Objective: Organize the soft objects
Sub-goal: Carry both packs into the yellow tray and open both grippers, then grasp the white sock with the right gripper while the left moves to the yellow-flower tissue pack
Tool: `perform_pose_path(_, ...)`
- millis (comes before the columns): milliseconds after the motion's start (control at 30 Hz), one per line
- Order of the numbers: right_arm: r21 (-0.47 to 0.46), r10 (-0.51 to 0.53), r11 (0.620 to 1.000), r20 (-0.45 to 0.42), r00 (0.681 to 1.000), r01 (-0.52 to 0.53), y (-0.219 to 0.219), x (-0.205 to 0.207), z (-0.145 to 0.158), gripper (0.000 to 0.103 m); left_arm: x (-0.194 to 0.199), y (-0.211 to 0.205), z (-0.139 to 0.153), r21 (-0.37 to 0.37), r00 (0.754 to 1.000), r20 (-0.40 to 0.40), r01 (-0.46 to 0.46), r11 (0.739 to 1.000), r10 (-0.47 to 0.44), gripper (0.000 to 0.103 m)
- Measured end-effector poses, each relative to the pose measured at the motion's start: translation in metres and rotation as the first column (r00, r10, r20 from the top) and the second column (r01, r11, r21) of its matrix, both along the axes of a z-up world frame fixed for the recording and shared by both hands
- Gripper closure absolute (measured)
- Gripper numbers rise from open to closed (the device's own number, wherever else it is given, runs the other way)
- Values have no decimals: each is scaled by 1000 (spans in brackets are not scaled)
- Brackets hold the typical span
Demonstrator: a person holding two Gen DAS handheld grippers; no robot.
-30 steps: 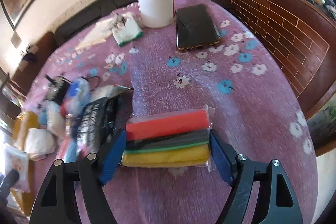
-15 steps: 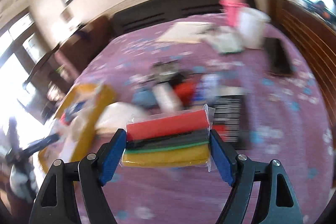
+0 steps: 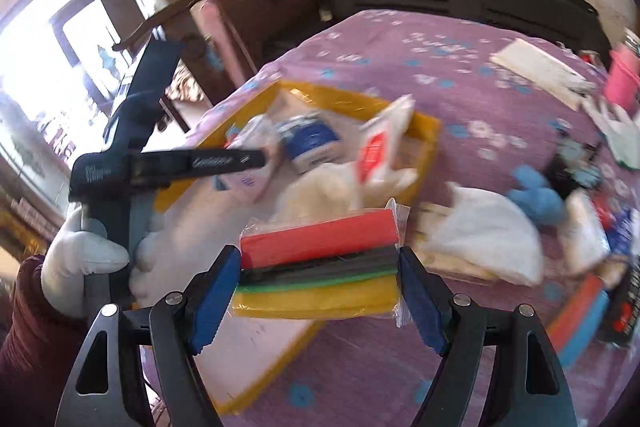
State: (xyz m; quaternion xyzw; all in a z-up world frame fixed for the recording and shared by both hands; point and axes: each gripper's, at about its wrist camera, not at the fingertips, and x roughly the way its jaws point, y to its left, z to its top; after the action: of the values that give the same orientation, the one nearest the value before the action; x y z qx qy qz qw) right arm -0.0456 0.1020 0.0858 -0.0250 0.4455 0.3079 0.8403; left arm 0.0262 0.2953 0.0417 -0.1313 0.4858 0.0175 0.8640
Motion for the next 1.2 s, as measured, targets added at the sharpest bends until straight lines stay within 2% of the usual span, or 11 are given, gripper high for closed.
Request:
perform_pose_path(100,-44,16,999,21,1000,-16,21,2,-9,19,-13,7,8,-54,999,48,2,999,0,50)
perform_pose_path(233,-58,32,998,13,999,-31,36,6,-19,18,-32,17,22,-60,995,103,-5,998,11,44)
perform_pose_path(300,-45,34,998,7,999,-34,39,8,-21,13,-40,22,31,-61,991,133,-18,998,25,34)
perform_pose_path(333,-34,35,999,3,999,-35,40,9,-22,9,-46,24,37,-62,988,153,-23,998,32,32)
perform_pose_path(533,40,6,999,-13,1000,-5,23,10,-12,9,-55,15,51,-54,980,198,1,999,10,26)
perform_pose_path(633,107,-57,993,5,998,56,-14,3,4,9,-59,3,54,-44,979,202,22,999,-13,26)
perform_pose_path(733,117,-152,982,38,988,147,-66,-4,14,9,-66,-18,59,-37,975,212,72,997,-63,26)
perform_pose_path(867,99,-314,946,59,948,307,-146,-12,14,9,-66,-62,62,-2,961,219,170,985,-166,25)
perform_pose_path(1033,108,-465,877,-51,884,468,-227,-16,-13,10,-52,-131,52,30,943,187,275,961,-276,25)
perform_pose_path(1100,110,-482,866,-79,873,488,-238,-19,-23,10,-46,-154,46,39,936,166,307,951,-309,25)
perform_pose_path(1200,108,-476,868,-94,874,485,-244,-20,-32,10,-29,-192,33,64,927,122,349,935,-355,25)
